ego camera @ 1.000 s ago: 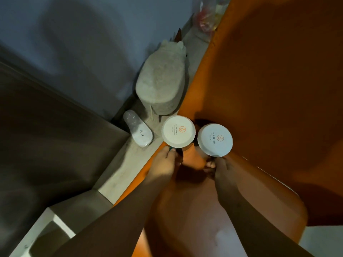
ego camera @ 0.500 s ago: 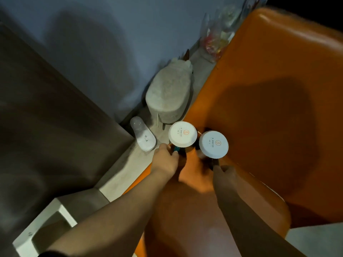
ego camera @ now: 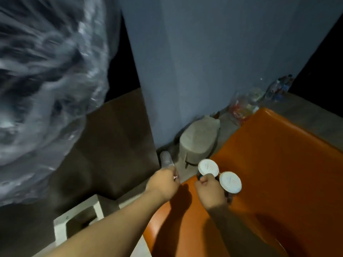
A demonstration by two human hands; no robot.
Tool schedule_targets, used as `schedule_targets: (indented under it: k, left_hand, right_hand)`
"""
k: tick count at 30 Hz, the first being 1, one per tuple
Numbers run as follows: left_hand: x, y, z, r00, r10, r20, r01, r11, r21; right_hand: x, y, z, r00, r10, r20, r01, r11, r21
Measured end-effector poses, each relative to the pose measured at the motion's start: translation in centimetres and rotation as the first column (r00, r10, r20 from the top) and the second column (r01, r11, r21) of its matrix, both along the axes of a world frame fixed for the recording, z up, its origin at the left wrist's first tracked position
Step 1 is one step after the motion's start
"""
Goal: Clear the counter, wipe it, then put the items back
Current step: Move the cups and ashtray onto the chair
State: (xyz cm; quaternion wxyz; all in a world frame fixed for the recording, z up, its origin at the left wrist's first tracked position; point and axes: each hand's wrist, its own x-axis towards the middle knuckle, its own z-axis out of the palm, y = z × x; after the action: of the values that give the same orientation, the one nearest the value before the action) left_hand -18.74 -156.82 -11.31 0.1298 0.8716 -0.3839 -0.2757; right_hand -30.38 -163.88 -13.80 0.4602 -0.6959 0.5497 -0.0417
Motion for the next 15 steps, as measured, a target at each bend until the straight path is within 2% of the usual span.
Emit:
schedule_targets:
  k: [7, 12, 15]
  left_hand:
    - [1.8, 13.3, 5.9, 0.975, 0.084, 0.206, -0.08, 0.996, -0.025]
    - [1.7, 26.6, 8.2, 0.939, 0.199, 0.282, -0.188, 0.98, -0.066]
    - [1.4, 36.2, 9.9, 0.891, 0.3, 0.34, -0.286, 0.954, -0.093]
  right_hand:
    - [4.3, 10.3, 7.4, 0.942, 0.333, -0.028, -0.334, 0.933, -0.134]
    - [5.9, 22.5, 10.0, 0.859, 0.511, -0.034, -0.505, 0.835, -0.219]
    - [6.4, 31.2, 10.9, 0.769, 0.639, -0.032, -0.627, 0.744, -0.231]
